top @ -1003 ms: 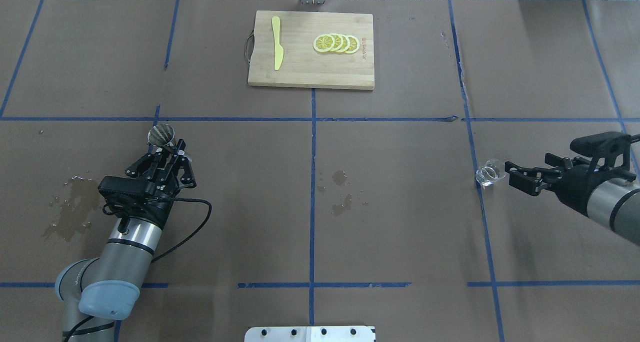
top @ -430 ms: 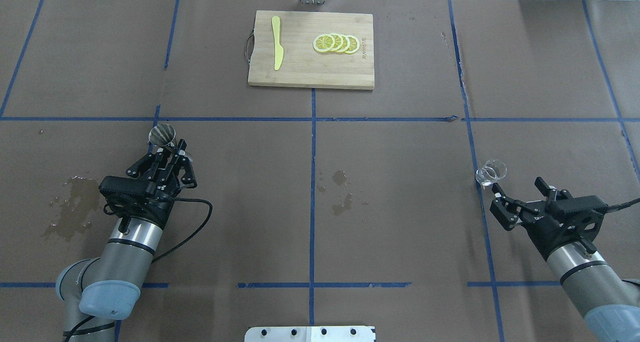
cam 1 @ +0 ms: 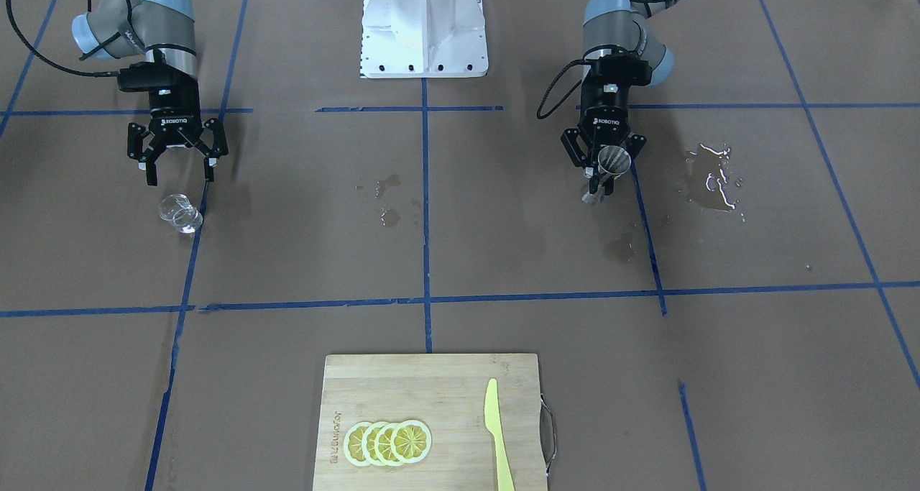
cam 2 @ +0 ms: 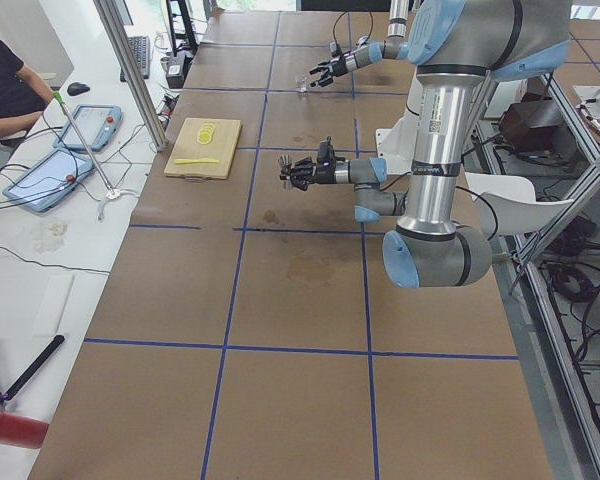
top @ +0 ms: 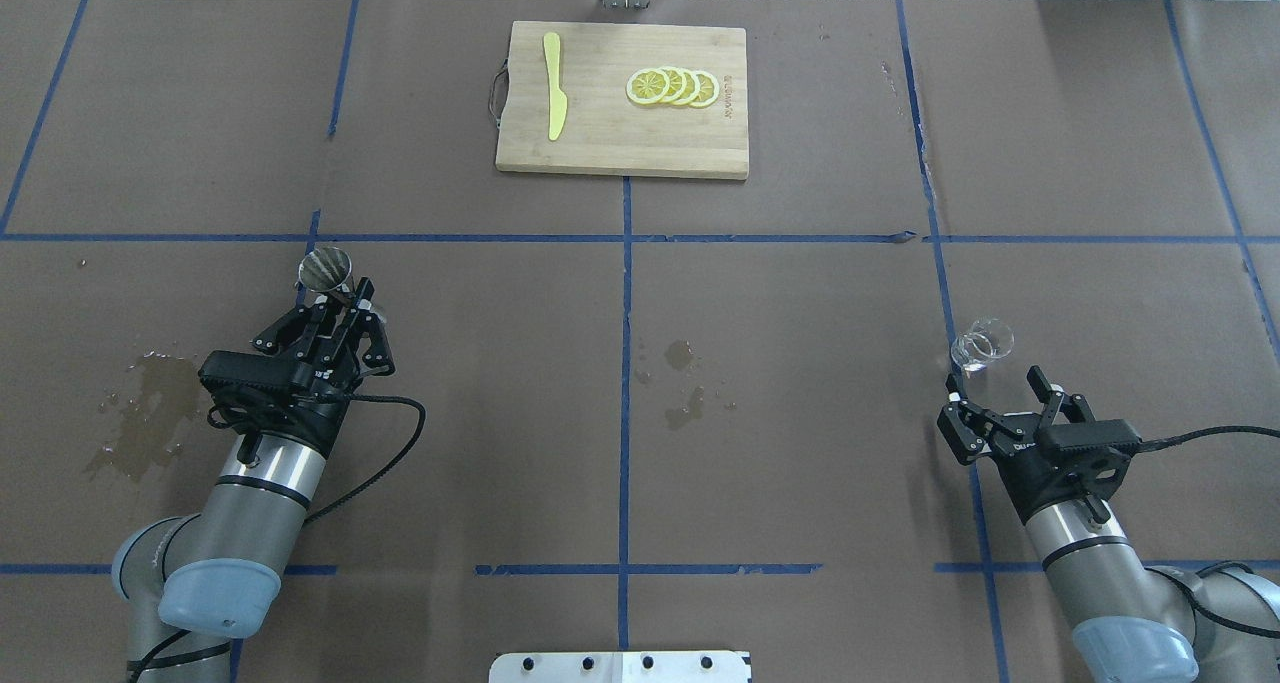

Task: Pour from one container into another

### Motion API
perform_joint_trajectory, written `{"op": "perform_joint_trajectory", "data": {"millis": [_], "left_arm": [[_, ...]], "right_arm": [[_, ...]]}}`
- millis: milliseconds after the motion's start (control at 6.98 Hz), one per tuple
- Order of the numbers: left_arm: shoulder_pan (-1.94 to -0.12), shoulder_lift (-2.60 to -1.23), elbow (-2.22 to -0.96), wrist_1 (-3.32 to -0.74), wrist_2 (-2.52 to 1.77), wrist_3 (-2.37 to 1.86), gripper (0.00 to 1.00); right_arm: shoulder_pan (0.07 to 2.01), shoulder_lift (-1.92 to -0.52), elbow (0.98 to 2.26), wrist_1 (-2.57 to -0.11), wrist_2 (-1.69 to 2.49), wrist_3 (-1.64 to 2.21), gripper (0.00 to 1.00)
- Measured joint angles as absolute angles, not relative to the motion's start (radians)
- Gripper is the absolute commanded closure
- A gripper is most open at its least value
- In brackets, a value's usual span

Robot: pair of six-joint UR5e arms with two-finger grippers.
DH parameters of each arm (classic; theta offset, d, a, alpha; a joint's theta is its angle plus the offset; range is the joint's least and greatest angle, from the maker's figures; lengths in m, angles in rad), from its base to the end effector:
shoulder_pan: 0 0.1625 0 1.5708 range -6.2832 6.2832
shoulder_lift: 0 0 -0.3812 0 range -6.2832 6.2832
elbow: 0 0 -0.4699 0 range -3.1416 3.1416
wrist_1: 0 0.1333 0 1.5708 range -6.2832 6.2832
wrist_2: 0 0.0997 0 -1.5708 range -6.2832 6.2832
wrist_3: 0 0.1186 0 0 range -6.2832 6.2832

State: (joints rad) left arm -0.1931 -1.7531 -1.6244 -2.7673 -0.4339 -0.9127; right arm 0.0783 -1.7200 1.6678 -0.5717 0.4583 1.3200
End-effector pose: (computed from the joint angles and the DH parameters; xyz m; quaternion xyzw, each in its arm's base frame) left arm 0.5320 -0.3495 0.3357 0.5983 0.3363 -0.1974 0.7000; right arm -0.4931 -0.2791 0.5137 0.5270 -0.3050 0.1747 0.7738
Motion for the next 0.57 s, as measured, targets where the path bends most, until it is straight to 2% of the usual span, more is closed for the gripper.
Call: {"op": "perform_joint_trajectory", "data": {"millis": [573], "left_arm": [[-0.193, -1.753, -1.627, -2.767, -0.436, -0.913, 1.00]], "right_arm": [[0.114, -1.699, 1.617, -0.572, 0.463, 1.315, 0.02]]}}
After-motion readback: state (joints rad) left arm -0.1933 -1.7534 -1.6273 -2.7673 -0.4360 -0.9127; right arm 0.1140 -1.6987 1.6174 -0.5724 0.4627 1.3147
